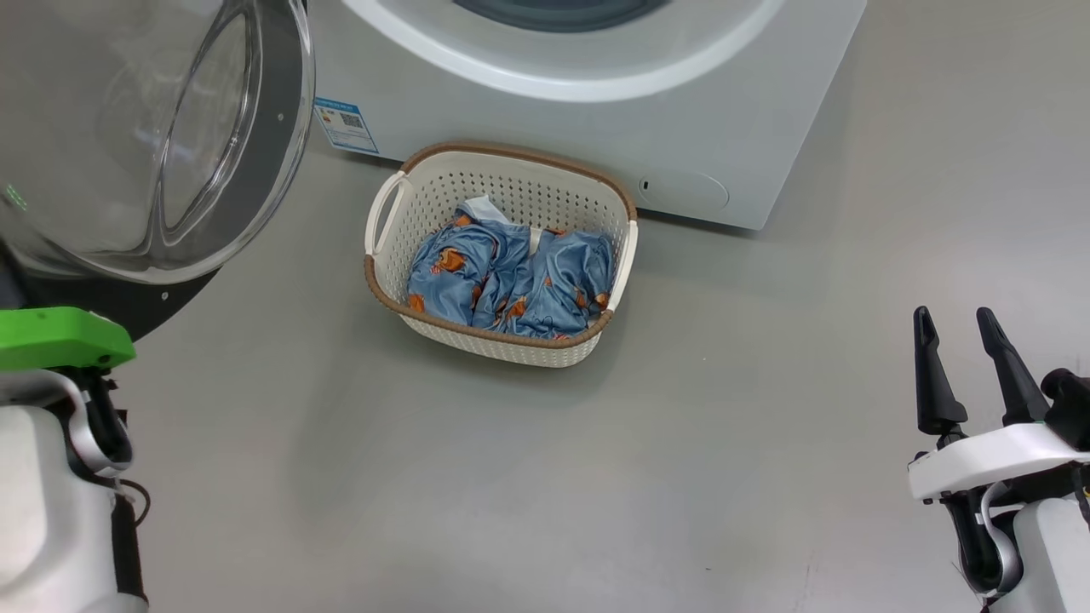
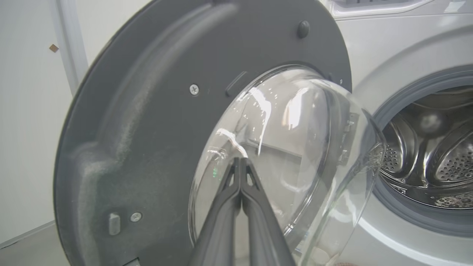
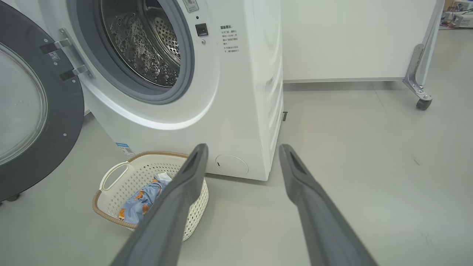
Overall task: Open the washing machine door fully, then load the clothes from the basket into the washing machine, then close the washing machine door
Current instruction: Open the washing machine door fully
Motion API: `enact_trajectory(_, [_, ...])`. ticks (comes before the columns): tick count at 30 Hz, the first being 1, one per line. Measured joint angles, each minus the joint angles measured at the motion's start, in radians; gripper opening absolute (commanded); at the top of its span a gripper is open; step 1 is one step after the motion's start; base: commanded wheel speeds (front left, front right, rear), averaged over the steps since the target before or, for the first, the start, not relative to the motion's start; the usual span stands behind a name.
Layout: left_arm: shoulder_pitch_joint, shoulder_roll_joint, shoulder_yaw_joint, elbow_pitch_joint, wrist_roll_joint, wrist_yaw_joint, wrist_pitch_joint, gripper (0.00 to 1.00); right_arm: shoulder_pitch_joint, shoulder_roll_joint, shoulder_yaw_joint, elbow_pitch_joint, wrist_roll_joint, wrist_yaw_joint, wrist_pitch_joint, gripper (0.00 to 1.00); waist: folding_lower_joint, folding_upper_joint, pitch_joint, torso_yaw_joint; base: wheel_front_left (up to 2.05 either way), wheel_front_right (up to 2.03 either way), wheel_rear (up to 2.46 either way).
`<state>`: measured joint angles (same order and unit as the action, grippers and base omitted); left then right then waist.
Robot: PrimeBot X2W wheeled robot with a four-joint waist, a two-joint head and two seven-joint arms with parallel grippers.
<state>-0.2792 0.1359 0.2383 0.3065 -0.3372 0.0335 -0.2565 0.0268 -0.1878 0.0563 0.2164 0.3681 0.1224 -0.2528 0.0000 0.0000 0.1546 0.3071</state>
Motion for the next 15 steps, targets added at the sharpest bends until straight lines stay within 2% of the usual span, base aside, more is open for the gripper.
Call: enact_trajectory(15, [0.122, -0.058, -0.092, -0.062, 0.054, -0.044, 0.000, 0.00, 0.002, 0.032, 0.026, 0.023, -0.001, 0.000, 0.000, 1.00, 0.0000, 0.0000, -0.081, -0.088, 0.00, 0.00, 0.00])
